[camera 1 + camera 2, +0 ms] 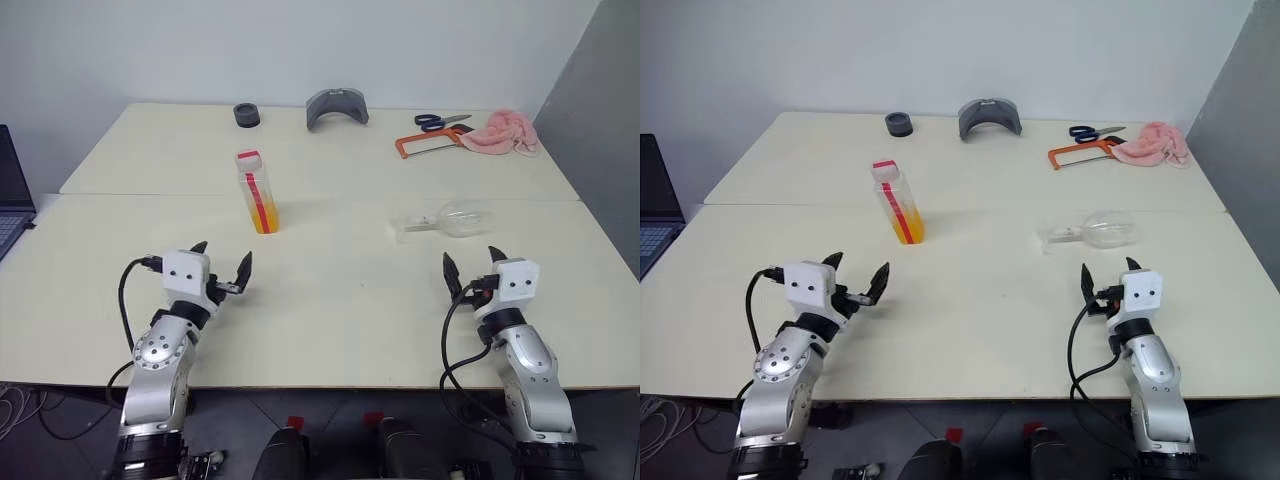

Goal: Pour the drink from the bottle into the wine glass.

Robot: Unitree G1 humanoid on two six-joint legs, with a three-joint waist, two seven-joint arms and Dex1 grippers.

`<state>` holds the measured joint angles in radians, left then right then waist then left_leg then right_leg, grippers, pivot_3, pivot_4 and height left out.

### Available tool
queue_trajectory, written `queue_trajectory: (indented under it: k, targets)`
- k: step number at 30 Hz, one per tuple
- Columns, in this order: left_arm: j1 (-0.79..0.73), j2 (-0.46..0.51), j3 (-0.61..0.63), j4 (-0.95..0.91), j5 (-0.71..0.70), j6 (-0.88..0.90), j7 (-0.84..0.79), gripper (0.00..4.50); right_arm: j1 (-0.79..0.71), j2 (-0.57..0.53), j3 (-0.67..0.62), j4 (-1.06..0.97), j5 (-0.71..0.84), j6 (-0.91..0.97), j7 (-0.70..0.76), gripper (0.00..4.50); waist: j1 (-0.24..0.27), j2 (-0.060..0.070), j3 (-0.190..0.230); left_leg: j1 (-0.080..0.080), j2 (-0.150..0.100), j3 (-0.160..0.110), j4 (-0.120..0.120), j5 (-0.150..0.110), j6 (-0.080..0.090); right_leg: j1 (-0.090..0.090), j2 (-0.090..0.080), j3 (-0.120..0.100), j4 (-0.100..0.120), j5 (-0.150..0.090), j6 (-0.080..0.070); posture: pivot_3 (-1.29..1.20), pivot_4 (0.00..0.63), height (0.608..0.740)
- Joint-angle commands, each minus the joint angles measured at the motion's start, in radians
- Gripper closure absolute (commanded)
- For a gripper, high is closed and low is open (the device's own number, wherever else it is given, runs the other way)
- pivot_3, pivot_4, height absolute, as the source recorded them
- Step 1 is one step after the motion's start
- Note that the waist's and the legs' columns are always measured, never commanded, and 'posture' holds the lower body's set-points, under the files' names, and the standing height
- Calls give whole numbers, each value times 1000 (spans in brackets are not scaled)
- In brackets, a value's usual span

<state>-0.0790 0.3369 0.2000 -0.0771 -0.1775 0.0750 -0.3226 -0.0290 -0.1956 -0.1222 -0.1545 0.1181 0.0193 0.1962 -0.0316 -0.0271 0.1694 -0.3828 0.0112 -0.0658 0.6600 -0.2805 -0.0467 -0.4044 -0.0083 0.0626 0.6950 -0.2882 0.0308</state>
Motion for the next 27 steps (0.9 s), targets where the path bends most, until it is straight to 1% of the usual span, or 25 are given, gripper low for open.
queue_trajectory:
  k: [1,12,21,23,27]
  targets:
    - [-17,3,0,-26,-16,-13,-14,44,-12,-3,-13,-18,3,-28,-5,0,0,0,0,0,0,0,0,0,0,0,0,0,0,0,0,0,150,740]
    - [-19,0,-4,-36,-1,18,-7,44,-5,0,-11,-20,2,-28,-6,0,0,0,0,0,0,0,0,0,0,0,0,0,0,0,0,0,150,740]
    - [-33,0,17,-52,-41,40,-19,44,-12,4,-7,-11,1,-30,-7,0,0,0,0,0,0,0,0,0,0,0,0,0,0,0,0,0,150,740]
    - [-37,1,18,-43,-28,24,-5,44,-15,-2,6,-14,10,-35,20,0,0,0,0,0,0,0,0,0,0,0,0,0,0,0,0,0,150,740]
    - [-45,-16,15,-48,-71,23,-30,44,-31,-25,37,-32,37,-34,97,0,0,0,0,0,0,0,0,0,0,0,0,0,0,0,0,0,150,740]
